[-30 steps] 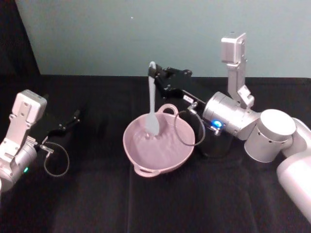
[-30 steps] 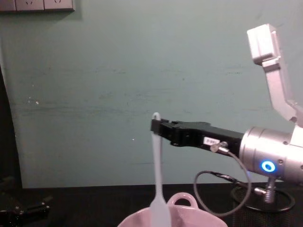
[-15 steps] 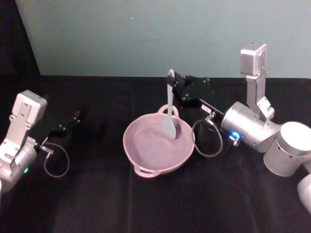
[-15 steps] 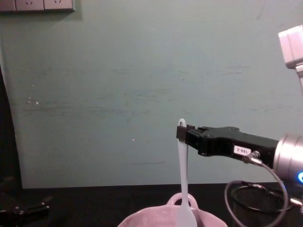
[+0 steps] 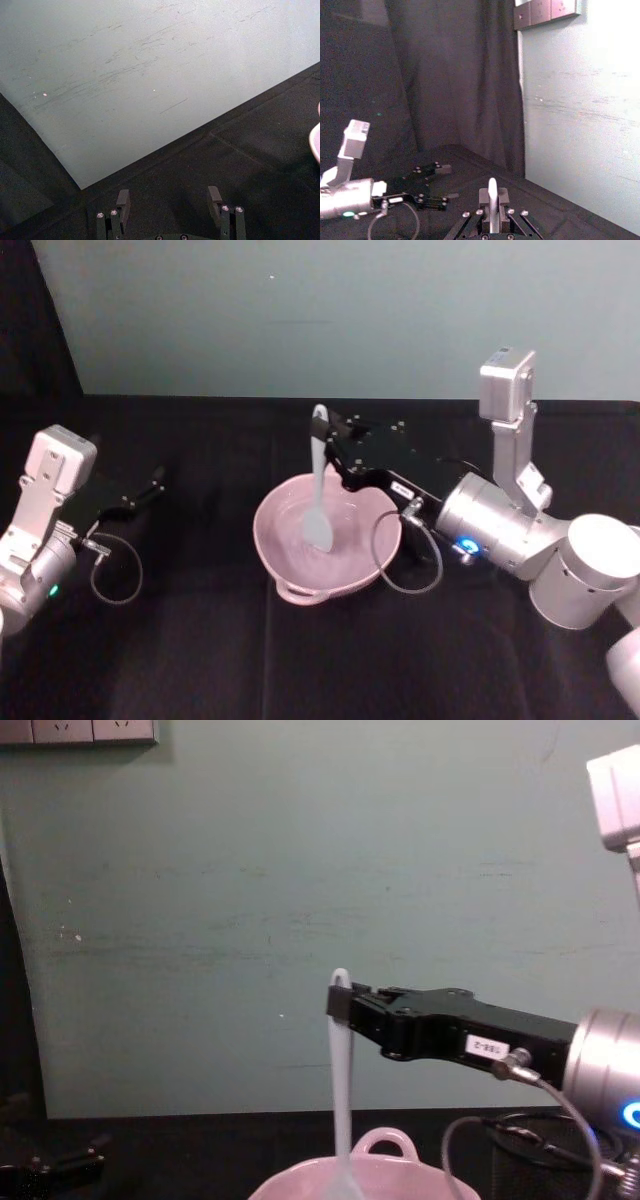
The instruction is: Use the one hand to pick up the spoon and stir the clear water in the bowl.
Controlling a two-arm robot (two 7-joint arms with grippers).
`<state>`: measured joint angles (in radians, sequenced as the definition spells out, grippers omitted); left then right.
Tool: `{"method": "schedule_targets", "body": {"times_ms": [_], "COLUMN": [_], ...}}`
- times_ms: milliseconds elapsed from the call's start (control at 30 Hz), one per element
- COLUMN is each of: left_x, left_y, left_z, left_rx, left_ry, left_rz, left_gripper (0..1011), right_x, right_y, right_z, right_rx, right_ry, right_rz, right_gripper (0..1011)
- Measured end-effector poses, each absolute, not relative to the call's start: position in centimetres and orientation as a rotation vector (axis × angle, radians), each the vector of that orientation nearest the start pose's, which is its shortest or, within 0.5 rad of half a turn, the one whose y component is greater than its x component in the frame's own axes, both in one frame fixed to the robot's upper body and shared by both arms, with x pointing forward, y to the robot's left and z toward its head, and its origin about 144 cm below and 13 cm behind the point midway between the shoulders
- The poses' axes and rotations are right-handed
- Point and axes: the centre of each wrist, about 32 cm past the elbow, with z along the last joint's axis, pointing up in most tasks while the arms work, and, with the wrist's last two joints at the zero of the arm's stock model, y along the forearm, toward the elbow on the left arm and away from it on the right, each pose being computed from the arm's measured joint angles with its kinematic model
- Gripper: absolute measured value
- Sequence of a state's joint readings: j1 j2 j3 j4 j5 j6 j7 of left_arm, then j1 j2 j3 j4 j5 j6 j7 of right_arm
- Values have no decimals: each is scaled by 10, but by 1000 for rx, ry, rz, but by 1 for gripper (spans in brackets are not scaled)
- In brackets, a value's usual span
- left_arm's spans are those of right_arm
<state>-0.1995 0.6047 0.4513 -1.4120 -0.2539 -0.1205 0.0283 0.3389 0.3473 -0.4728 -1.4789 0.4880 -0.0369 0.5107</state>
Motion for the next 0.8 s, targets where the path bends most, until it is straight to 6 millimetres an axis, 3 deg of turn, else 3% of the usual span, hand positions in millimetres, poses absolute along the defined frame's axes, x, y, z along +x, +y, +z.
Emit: {"method": "schedule_targets", "body": {"times_ms": [267,433,800], "left_x": [489,489,489], "left_y": [310,310,310], "left_z": [1140,1140,1140], "left_rx": [304,304,304], "left_ry": [-285,-285,-285], "left_rz": [1248,1248,1248], "left_gripper": [1011,1011,1011], "right_x": [537,554,577], "right_y": [-181,-173,-191], "right_z": [1193,1192,1194], "right_rx": [114,122,117], "right_ry": [-17,-9,-23], "right_rz": [-626,-637,-720], "right_gripper": [109,109,109]}}
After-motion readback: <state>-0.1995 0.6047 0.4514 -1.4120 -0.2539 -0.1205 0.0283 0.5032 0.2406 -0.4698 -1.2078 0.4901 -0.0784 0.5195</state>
